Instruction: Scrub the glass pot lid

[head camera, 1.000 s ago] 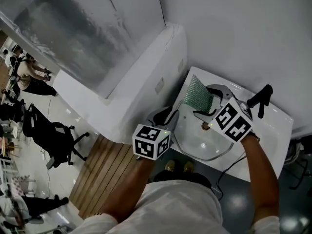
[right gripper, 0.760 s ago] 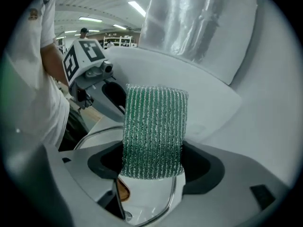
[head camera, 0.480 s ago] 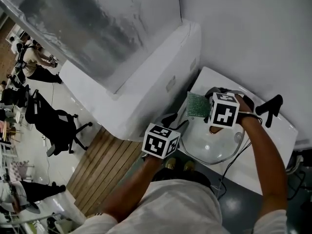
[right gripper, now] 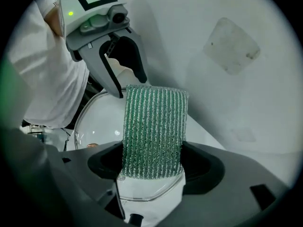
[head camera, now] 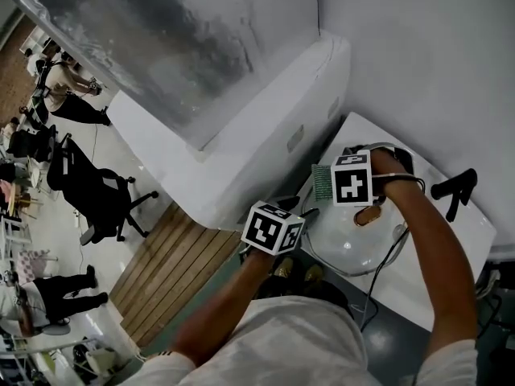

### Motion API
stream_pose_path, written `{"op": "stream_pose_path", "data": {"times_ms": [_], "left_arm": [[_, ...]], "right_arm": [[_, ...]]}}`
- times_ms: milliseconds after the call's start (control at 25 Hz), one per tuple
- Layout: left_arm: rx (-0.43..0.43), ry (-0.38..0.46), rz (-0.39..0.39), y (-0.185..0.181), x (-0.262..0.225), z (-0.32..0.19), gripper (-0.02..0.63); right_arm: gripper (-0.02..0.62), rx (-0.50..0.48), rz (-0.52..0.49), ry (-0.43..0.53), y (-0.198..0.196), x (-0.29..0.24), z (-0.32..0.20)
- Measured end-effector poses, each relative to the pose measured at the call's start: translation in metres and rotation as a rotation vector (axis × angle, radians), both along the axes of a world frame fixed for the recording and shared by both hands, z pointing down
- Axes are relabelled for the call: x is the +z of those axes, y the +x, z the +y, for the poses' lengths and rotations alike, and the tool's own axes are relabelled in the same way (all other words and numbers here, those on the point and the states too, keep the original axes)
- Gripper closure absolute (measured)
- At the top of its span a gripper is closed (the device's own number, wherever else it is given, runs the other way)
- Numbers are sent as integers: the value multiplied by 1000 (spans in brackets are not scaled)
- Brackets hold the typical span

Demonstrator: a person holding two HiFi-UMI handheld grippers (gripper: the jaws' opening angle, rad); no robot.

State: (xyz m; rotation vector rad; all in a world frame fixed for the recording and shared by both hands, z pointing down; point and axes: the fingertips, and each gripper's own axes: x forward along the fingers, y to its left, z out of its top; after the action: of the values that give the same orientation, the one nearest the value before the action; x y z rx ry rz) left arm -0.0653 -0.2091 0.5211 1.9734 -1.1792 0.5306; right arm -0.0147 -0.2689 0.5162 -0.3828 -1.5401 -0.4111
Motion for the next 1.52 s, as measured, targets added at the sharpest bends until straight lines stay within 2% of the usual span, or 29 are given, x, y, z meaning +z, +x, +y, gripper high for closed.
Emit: {"op": "stream_pose_path", "data": {"times_ms": [280,600,920,1320,1520], "left_arm": [[30,-53,-10,6,16,4,377],[25,-60,31,6,17,5,385],[15,-49,47,6,19,6,387],[4,-28,41,7,19,6,387],[-2,-22,40,6,19,6,388]], "right_arm": [[247,-29,46,-31,-1,11,4],[247,56,23,-94,5,12,-1],[247,354,-90,-146,33,11,-29],[247,847,-197,-202,73,13,-64],[247,982,-222,-231,85,21,-67]]}}
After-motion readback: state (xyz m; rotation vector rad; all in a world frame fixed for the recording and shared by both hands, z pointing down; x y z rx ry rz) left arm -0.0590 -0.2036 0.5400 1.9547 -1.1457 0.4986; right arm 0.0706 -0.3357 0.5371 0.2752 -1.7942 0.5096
